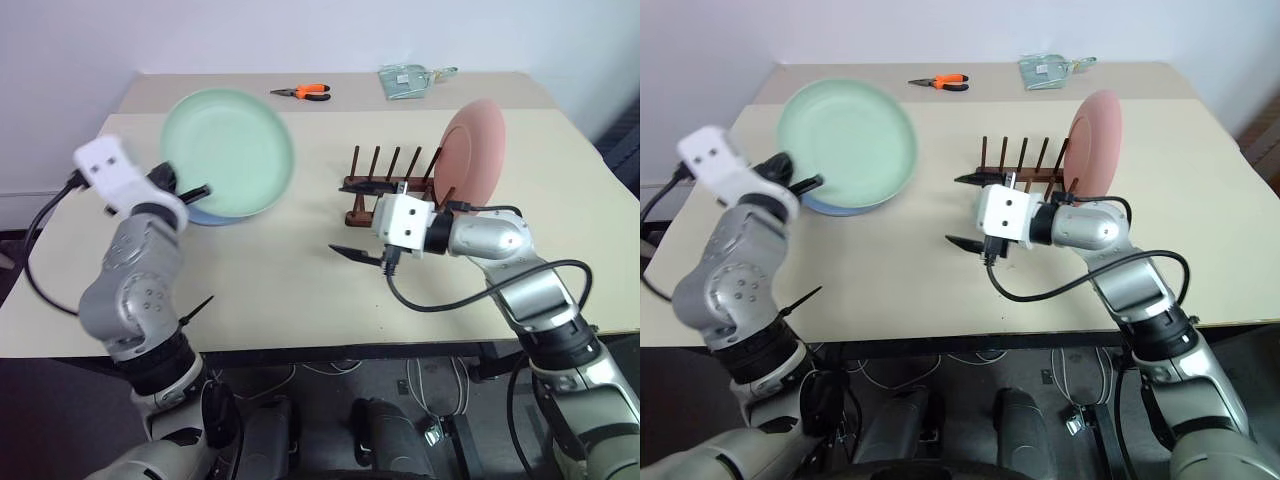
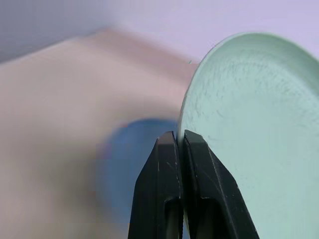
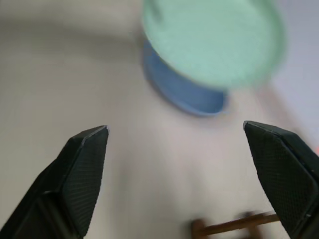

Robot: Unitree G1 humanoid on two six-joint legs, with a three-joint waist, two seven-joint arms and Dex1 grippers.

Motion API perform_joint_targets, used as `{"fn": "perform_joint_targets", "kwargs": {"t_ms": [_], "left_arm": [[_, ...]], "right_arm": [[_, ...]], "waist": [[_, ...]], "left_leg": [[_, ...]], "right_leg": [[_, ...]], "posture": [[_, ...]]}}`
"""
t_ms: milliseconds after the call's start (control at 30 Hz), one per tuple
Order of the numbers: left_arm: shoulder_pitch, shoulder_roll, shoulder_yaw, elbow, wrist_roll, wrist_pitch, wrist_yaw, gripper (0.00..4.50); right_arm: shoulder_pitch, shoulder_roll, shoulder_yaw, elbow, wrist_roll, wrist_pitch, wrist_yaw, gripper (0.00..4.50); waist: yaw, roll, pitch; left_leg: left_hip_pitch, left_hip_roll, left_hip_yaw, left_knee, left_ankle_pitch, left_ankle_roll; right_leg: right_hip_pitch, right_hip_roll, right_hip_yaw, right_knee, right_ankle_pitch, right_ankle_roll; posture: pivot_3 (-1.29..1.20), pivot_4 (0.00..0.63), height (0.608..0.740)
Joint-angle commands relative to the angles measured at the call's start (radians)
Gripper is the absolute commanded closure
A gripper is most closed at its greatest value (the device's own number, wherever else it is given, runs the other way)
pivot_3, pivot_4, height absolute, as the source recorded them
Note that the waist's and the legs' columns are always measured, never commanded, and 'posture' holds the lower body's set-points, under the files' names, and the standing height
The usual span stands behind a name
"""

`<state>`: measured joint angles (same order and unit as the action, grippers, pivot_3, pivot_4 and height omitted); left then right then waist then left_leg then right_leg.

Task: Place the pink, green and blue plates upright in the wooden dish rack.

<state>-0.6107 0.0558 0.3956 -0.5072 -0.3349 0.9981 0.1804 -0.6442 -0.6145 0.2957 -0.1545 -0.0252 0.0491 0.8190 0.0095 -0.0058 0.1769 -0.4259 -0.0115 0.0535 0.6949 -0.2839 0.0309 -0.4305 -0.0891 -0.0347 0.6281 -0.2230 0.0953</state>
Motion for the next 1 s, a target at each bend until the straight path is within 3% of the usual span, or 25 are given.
{"fn": "perform_joint_targets", "kwargs": {"t_ms": [33,167,233,300,500,533,633,767,800,900,1000], "left_arm": [[-0.043,-0.006,-0.095,-0.046,-0.005,0.035,0.001,4.50],[-0.078,-0.013,-0.178,-0.059,-0.017,0.107,-0.013,4.50],[-0.094,-0.039,-0.187,-0.067,-0.033,0.132,-0.013,4.50],[-0.106,-0.056,-0.181,-0.073,-0.045,0.150,-0.015,4.50],[-0.117,-0.066,-0.149,-0.078,-0.070,0.172,-0.030,4.50],[-0.119,-0.074,-0.136,-0.078,-0.078,0.170,-0.030,4.50],[-0.178,-0.133,-0.021,-0.062,-0.123,0.087,0.002,3.54],[-0.261,-0.090,0.118,0.004,-0.084,-0.080,0.090,1.60],[-0.255,-0.039,0.118,0.027,-0.052,-0.103,0.089,1.60],[-0.118,0.172,-0.065,0.074,0.056,-0.126,-0.040,1.60],[0.015,0.245,-0.181,0.078,0.055,-0.193,-0.171,1.60]], "right_arm": [[-0.074,0.024,0.034,0.078,-0.151,-0.133,-0.080,0.06],[-0.122,0.035,0.054,0.187,-0.271,-0.237,-0.160,0.06],[-0.120,0.031,0.063,0.220,-0.310,-0.285,-0.176,0.58],[-0.116,0.032,0.064,0.239,-0.335,-0.312,-0.188,1.39],[-0.103,0.034,0.049,0.256,-0.379,-0.358,-0.229,4.38],[-0.103,0.034,0.047,0.258,-0.383,-0.364,-0.232,4.48],[-0.102,0.036,0.032,0.264,-0.393,-0.378,-0.257,4.50],[-0.113,0.040,-0.028,0.256,-0.325,-0.345,-0.264,4.50],[-0.116,0.045,-0.059,0.243,-0.275,-0.317,-0.252,4.50],[-0.114,0.098,-0.178,0.158,-0.024,-0.123,-0.186,4.50],[-0.130,0.156,-0.325,0.076,0.242,0.190,-0.191,4.50]], "waist": [[0.000,0.000,0.000],[0.000,0.000,0.000],[0.002,0.000,0.000],[0.001,0.000,0.000],[-0.002,0.000,0.000],[-0.001,0.000,0.000],[0.004,-0.001,0.001],[0.002,-0.002,0.001],[0.000,-0.002,0.001],[-0.013,-0.001,0.001],[-0.010,-0.001,0.001]], "left_leg": [[0.000,0.000,0.000,0.000,0.000,0.000],[0.000,0.000,0.000,-0.002,0.001,-0.001],[0.000,0.000,0.000,-0.002,0.001,-0.001],[0.000,0.000,0.000,-0.002,0.001,-0.001],[0.000,0.001,0.000,-0.002,0.002,-0.001],[0.000,0.001,0.000,-0.002,0.002,-0.002],[0.000,0.001,0.000,-0.001,0.002,-0.002],[0.000,0.001,-0.001,0.000,0.002,-0.002],[0.000,0.001,-0.001,-0.001,0.002,-0.002],[0.003,0.002,0.001,-0.005,0.003,-0.004],[0.005,0.002,0.001,-0.010,0.004,-0.005]], "right_leg": [[0.000,0.000,0.000,0.000,0.000,0.000],[-0.001,0.001,0.000,0.000,0.000,0.000],[0.000,0.002,0.000,0.000,0.000,0.000],[0.000,0.002,0.000,-0.001,0.000,0.000],[0.000,0.005,0.000,-0.001,0.000,0.000],[0.000,0.006,0.000,-0.001,0.000,0.000],[0.000,0.006,0.000,-0.001,0.000,0.000],[0.002,0.006,-0.001,-0.002,0.000,0.000],[0.002,0.006,-0.001,-0.002,0.000,0.000],[0.001,0.008,0.001,-0.002,0.000,0.000],[0.002,0.008,0.001,0.000,0.000,0.000]], "posture": [[0.00,0.150,0.740],[0.00,0.150,0.740],[0.00,0.150,0.740],[0.00,0.150,0.740],[0.00,0.150,0.740],[0.00,0.150,0.740],[0.00,0.150,0.740],[0.00,0.150,0.740],[0.00,0.150,0.740],[0.00,0.150,0.740],[0.00,0.150,0.740]]}}
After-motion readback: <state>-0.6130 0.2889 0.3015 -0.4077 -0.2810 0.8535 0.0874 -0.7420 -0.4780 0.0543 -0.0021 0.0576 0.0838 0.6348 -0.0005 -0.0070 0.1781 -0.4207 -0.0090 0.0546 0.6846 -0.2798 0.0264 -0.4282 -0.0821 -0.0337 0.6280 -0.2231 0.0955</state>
